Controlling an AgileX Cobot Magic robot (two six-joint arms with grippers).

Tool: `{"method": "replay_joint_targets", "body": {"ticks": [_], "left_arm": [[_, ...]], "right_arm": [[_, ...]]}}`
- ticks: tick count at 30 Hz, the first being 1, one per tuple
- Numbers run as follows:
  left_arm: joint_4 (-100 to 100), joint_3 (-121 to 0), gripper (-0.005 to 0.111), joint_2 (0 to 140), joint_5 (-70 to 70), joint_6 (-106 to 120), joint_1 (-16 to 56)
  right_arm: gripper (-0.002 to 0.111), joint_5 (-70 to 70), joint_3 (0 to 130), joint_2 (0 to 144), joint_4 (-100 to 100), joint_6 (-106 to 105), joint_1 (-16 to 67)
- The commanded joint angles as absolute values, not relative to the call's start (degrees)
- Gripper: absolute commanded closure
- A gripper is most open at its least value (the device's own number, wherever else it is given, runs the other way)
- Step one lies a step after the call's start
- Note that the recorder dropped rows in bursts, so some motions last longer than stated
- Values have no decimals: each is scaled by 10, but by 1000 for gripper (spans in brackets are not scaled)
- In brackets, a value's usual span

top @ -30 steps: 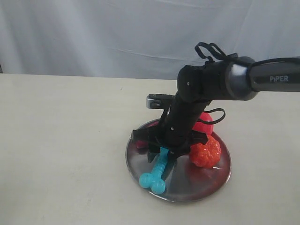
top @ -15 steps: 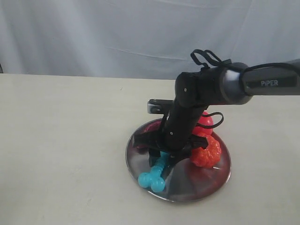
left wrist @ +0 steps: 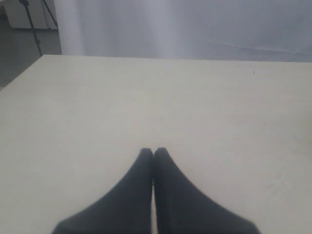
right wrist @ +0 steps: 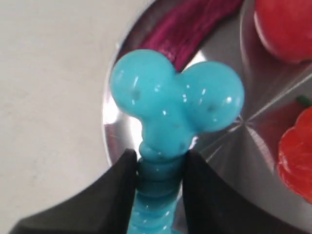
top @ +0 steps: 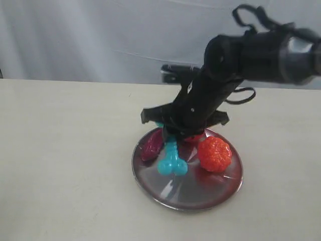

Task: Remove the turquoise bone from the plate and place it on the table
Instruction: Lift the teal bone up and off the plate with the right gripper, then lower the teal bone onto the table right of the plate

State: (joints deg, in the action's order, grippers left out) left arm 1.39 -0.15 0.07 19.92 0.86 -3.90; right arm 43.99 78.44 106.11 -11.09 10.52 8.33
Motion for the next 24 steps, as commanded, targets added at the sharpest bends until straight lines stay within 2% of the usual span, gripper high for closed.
{"method": "replay_joint_targets", "body": {"ticks": [1,5,9,18,24], "left_arm": [[15,0,107,0,196,6,-35],[15,0,107,0,196,6,-35],[15,0,107,0,196,6,-35],[15,0,107,0,196,6,-35],[15,0,107,0,196,6,-35]], "right_arm": [[108,424,786,938,-60,95,81],[108,432,786,780,150,162,81],[108,516,786,723,328,237,67],[108,530,786,777,180,166,-104],[108,536,785,868,86,100,-152]]}}
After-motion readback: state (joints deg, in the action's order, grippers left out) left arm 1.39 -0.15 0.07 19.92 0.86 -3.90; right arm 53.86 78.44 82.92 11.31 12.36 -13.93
